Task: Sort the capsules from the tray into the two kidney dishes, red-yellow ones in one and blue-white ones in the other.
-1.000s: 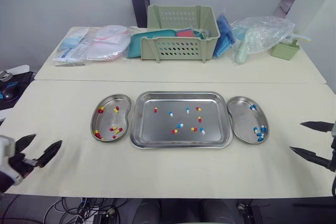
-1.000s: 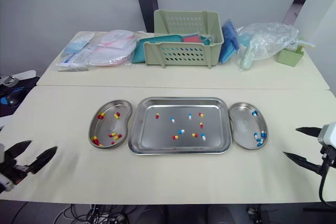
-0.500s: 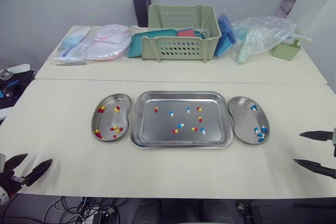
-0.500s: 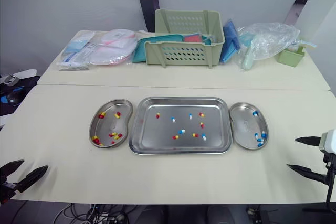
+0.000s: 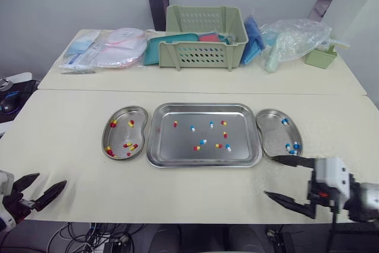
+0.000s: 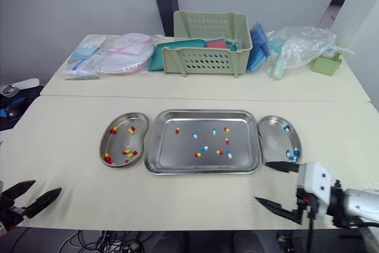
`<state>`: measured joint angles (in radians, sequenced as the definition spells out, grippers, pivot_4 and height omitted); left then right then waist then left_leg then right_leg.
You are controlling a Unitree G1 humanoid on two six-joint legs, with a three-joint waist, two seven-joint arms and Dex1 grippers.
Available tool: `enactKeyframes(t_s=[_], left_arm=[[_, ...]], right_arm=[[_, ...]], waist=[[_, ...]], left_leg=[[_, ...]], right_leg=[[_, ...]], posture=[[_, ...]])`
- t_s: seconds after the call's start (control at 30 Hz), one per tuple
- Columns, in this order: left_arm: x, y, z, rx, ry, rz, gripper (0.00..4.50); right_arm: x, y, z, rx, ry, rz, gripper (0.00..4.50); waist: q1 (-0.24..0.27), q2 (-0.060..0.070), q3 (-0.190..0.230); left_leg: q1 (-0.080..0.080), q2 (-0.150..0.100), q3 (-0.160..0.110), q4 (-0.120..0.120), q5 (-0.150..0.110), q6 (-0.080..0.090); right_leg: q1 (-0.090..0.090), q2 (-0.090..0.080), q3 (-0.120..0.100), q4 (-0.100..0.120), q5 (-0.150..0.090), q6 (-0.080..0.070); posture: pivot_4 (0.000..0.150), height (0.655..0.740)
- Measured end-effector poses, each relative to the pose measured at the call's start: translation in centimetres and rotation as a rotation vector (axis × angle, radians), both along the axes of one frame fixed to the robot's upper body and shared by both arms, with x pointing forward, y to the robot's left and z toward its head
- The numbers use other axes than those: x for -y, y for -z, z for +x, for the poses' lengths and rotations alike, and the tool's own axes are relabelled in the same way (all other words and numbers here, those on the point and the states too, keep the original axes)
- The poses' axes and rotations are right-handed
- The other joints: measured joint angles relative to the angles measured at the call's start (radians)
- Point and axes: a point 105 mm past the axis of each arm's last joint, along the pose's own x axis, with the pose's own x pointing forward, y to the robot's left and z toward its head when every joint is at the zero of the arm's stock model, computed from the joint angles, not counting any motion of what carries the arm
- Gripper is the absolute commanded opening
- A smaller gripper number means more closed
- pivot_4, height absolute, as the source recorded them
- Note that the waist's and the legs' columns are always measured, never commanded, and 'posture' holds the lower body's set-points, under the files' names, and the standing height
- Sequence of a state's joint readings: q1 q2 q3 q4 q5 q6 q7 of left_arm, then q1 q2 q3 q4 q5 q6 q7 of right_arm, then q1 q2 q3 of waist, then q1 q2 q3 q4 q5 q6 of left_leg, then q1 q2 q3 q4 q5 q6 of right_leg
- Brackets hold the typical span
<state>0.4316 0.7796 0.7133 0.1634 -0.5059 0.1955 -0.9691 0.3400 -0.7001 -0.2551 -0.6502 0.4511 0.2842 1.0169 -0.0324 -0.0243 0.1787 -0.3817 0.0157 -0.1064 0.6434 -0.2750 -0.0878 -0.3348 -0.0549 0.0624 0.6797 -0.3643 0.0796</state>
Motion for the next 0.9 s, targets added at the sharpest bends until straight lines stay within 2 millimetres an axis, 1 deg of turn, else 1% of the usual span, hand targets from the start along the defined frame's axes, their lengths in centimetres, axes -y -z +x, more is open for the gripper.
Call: enactKeyframes(t_s=[0.2, 0.3, 0.4, 0.67, 0.9], left_arm=[[0.5, 0.0, -0.2, -0.008, 0.008, -0.002, 4.50], [0.7, 0.0, -0.2, -0.006, 0.009, 0.000, 4.50], [0.9, -0.1, -0.1, -0.005, 0.014, 0.001, 4.50], [1.1, -0.7, 0.7, 0.026, 0.024, 0.003, 4.50], [2.0, -2.7, 2.4, 0.120, 0.063, 0.052, 4.50]], right_arm=[[-1.1, 2.1, 0.5, 0.021, 0.055, 0.030, 4.46], [-1.5, 3.2, 0.2, 0.026, 0.058, 0.023, 4.46], [-1.9, 3.4, 0.0, 0.036, 0.049, 0.032, 4.46], [-1.3, 3.8, 0.1, 0.054, 0.076, 0.025, 4.46], [-1.0, 3.8, 0.3, 0.097, 0.094, 0.014, 4.46]], waist=[[0.000, -0.001, -0.001], [0.000, -0.001, 0.000], [0.000, -0.001, -0.001], [0.000, -0.001, -0.001], [0.000, -0.001, -0.001]], left_leg=[[0.000, 0.000, 0.000, 0.000, 0.000, 0.000], [0.000, 0.000, 0.000, 0.000, 0.000, 0.000], [0.000, 0.000, 0.000, 0.000, 0.000, 0.000], [0.001, 0.000, 0.000, 0.000, 0.000, 0.000], [0.001, 0.000, 0.000, 0.000, 0.000, 0.000]], right_leg=[[0.000, 0.000, 0.000, 0.000, 0.000, 0.000], [0.000, 0.000, 0.000, 0.000, 0.000, 0.000], [0.000, 0.000, 0.000, 0.000, 0.000, 0.000], [0.000, 0.000, 0.000, 0.000, 0.000, 0.000], [0.000, 0.000, 0.000, 0.000, 0.000, 0.000]], posture=[[0.150, 0.7400], [0.150, 0.7400], [0.150, 0.7400], [0.150, 0.7400], [0.150, 0.7400]])
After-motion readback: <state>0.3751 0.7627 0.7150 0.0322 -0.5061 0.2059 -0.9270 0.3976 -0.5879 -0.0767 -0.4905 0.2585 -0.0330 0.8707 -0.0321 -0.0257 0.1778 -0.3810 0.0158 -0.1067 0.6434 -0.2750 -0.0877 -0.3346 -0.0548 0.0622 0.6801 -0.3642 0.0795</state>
